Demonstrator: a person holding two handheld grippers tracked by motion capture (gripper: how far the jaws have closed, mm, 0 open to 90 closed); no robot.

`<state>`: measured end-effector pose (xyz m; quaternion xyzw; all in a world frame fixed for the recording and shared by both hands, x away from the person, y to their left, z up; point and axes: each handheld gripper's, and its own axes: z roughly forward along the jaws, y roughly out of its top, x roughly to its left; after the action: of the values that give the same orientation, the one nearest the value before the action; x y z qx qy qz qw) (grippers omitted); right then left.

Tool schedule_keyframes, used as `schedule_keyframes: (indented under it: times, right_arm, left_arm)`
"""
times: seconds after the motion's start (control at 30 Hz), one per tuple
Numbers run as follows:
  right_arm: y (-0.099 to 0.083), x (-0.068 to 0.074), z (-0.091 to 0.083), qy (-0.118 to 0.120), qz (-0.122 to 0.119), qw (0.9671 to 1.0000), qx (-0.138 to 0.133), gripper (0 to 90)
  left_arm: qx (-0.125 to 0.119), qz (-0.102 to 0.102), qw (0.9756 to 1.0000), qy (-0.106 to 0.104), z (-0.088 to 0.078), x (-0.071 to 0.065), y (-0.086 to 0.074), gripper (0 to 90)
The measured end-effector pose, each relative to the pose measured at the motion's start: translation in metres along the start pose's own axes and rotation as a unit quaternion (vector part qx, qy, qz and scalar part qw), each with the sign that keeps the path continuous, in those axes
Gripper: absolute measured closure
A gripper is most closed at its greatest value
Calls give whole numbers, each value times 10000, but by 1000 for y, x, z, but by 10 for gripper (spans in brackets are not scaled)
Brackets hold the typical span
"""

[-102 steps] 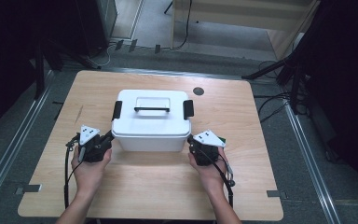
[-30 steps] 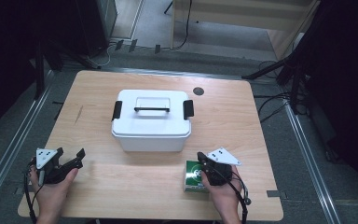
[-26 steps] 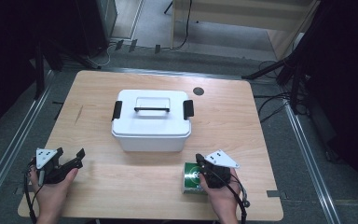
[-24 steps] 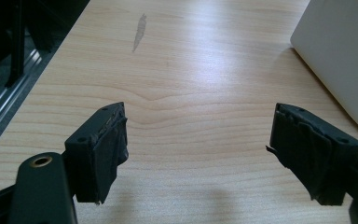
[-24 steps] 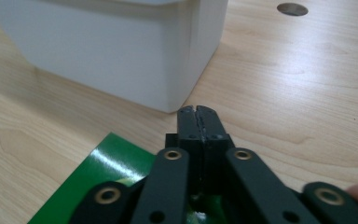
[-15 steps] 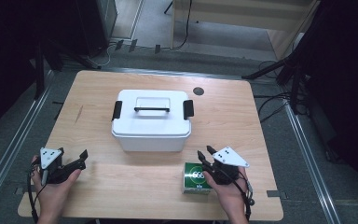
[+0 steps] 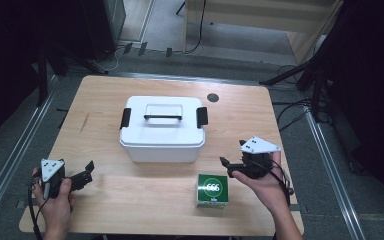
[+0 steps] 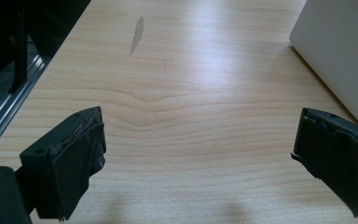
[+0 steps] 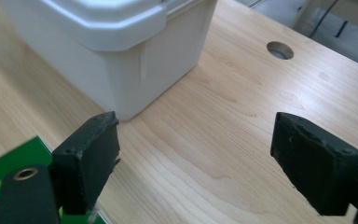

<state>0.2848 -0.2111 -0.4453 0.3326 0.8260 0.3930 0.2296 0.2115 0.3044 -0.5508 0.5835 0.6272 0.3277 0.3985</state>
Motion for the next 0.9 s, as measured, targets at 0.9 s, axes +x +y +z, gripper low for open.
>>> schedule_keyframes:
  times: [0.9]
  right_arm:
    - [87, -39, 28, 1810, -2133, 9308, 2353, 180]
  left_arm:
    - [-4, 533, 9985, -159, 0, -9, -1, 28]
